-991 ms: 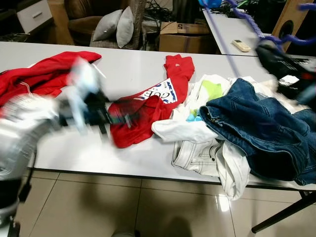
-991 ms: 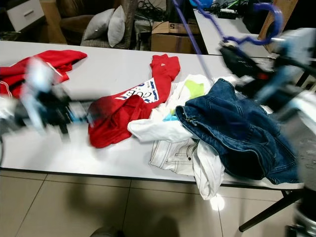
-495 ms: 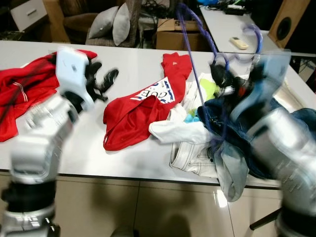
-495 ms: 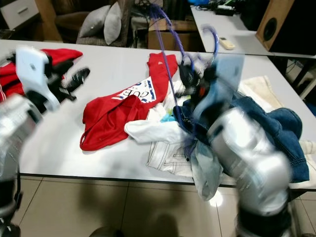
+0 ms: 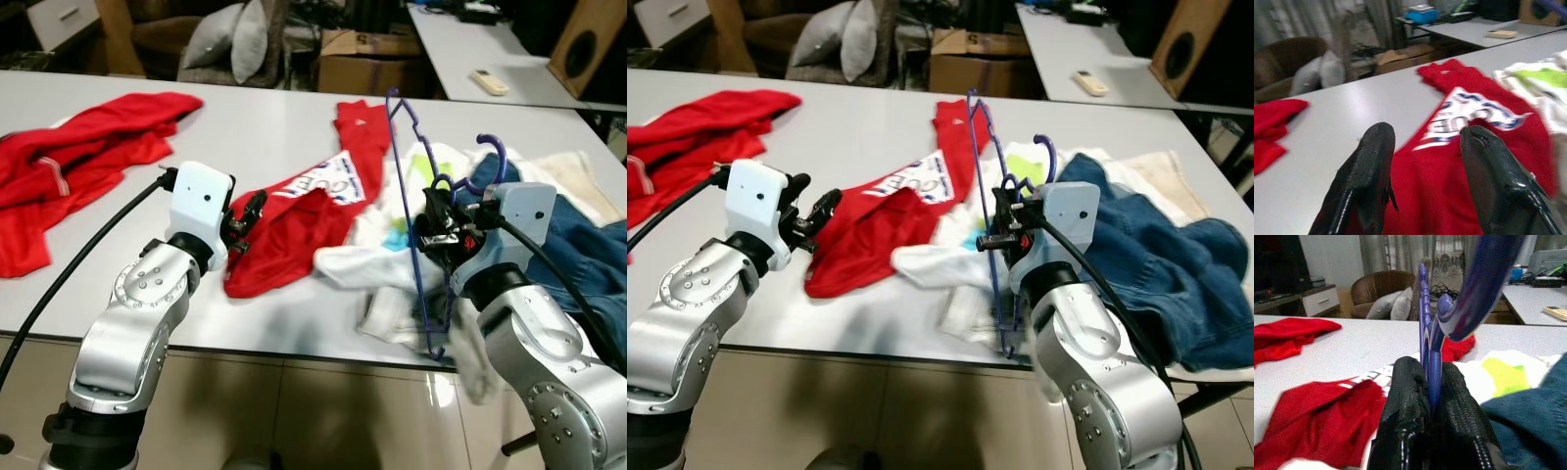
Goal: Hang hanger
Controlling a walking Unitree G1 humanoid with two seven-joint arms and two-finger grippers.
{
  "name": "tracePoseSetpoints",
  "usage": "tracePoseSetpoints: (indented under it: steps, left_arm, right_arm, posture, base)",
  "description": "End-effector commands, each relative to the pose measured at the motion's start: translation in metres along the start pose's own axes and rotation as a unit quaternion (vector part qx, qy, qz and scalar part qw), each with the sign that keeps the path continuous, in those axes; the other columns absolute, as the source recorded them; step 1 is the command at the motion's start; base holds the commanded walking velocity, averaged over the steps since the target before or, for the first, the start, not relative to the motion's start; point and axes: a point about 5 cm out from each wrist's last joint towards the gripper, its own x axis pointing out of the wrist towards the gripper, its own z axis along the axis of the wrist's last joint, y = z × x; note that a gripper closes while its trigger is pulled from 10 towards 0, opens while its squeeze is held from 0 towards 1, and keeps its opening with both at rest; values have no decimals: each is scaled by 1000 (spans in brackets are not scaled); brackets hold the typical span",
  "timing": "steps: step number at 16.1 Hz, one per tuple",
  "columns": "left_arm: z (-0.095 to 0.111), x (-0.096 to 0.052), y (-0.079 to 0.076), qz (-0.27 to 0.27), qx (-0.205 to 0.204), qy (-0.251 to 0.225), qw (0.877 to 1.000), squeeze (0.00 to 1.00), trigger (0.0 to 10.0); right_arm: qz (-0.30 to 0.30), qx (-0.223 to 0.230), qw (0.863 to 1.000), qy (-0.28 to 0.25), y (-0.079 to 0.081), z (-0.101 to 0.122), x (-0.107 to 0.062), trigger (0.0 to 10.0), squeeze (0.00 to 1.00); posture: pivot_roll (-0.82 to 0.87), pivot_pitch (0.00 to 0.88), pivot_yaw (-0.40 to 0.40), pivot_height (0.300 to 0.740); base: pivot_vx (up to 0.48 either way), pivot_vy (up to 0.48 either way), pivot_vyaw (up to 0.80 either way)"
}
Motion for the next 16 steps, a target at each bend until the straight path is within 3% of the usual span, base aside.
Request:
tracePoseSetpoints:
  steps: [1,4,7,8,12,16]
  left_arm:
    - [-1,2,-1,9,0,1,1000,0,10000]
    - [3,3,-2,7,9,-6,1000,0,10000]
    - [7,4,-7,1,-10,-15,1000,0,10000]
    - [7,4,-12,-7,-10,-16,1000,0,10000]
    - [8,5,-14,-11,-16,-17,1000,0,10000]
    - [11,6,-16,-12,-16,-22,1000,0,10000]
  right_arm:
    - [-7,-3,1000,-11,-2,2,-2,10000,0]
    - [-1,5,1000,-21,3,4,0,10000,0]
    - [-18,-7,1000,-18,0,2,0,10000,0]
    - [-15,22,1000,-16,-2,0,-3,10000,0]
    - [-44,30,998,-37,-5,6,-2,10000,0]
    - [-33,40,998,-32,-2,4,-2,10000,0]
  posture:
    - [27,47,7,740]
    - [36,53,-1,740]
    - [32,57,-2,740]
    - [33,56,-3,740]
    - [17,58,-2,740]
    - [26,59,-5,740]
  base:
    - [0,337,0]
    - [0,334,0]
    - [0,336,0]
    - [0,334,0]
    - [0,337,0]
    - [0,337,0]
